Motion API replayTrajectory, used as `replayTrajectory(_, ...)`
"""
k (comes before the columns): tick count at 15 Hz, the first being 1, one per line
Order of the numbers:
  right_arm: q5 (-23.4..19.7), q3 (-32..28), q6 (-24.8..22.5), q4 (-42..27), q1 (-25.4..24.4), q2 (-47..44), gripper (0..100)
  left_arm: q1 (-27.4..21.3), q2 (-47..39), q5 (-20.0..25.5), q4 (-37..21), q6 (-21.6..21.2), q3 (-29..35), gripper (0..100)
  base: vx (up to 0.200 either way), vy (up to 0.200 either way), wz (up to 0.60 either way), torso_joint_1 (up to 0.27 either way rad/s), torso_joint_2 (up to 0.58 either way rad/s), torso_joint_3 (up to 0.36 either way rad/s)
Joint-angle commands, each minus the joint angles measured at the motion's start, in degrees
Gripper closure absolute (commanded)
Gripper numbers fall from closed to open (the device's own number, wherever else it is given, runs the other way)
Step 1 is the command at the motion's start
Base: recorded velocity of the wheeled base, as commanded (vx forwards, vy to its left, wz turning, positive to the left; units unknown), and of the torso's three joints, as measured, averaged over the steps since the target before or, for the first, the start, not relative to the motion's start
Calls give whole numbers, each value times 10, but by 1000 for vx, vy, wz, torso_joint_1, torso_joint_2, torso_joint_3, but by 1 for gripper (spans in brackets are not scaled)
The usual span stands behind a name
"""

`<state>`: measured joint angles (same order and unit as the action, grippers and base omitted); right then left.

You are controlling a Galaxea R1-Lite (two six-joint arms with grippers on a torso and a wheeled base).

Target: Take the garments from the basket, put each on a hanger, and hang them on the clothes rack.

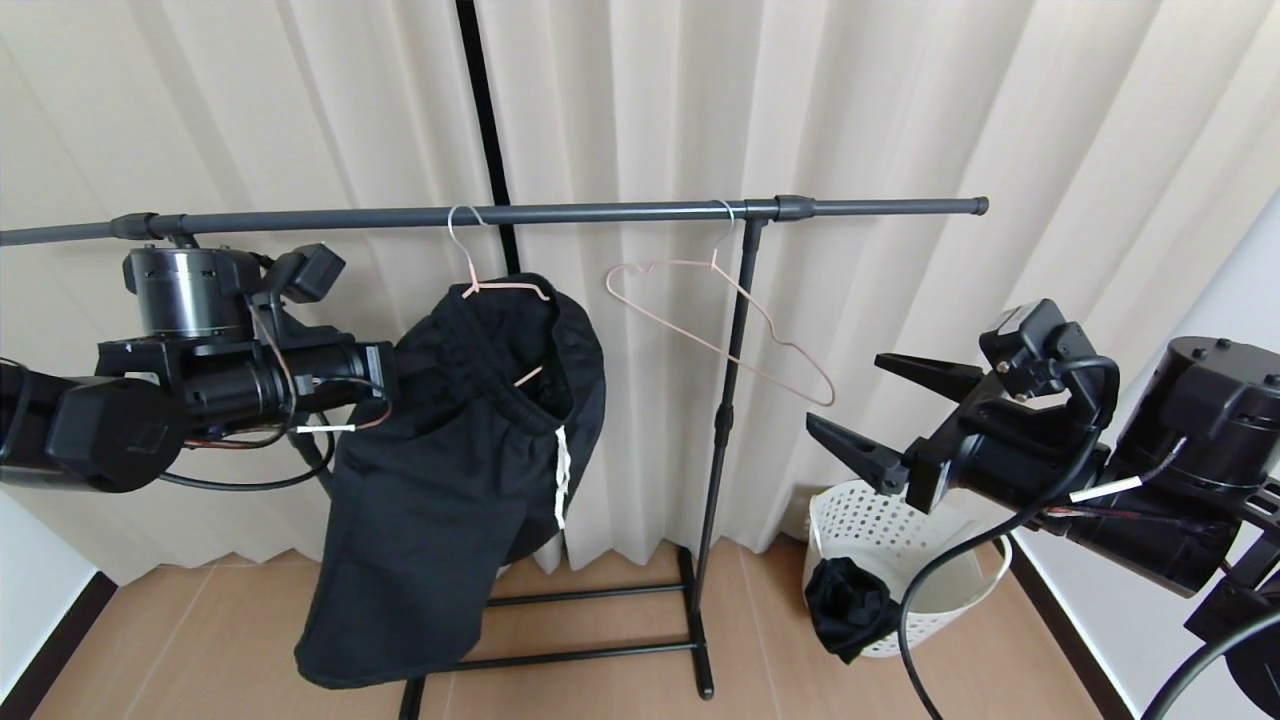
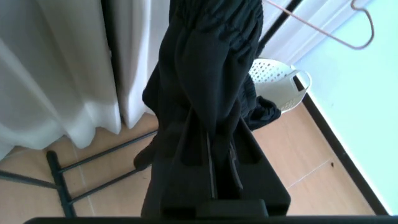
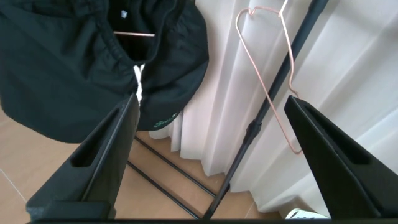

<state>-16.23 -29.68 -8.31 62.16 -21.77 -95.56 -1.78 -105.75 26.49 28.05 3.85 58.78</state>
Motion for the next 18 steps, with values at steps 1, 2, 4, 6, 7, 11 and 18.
replayTrajectory(1, 0, 1, 0, 0, 1, -3, 0, 0, -38, 1, 14, 7, 19, 100, 0, 0, 0, 0, 0, 0)
replayTrajectory(2, 0, 1, 0, 0, 1, -6, 0, -1, -46, 1, 55, 20, 19, 100, 0, 0, 0, 0, 0, 0)
replayTrajectory(4, 0, 1, 0, 2, 0, -11, 0, 0, -52, 1, 87, 35, 21, 100, 0, 0, 0, 0, 0, 0)
replayTrajectory(6, 0, 1, 0, 2, 0, -11, 0, 0, -60, 1, 96, 37, 34, 100, 0, 0, 0, 0, 0, 0)
replayTrajectory(7, 0, 1, 0, 2, 0, -11, 0, 0, -68, 1, 96, 37, 48, 100, 0, 0, 0, 0, 0, 0)
replayTrajectory(11, 0, 2, 0, 2, 0, -11, 0, -1, -98, 0, 95, 39, 78, 100, 0, 0, 0, 0, 0, 0)
replayTrajectory(18, 0, 5, 0, 4, 0, -11, 0, -8, -119, -20, 96, 39, 101, 100, 0, 0, 0, 0, 0, 0)
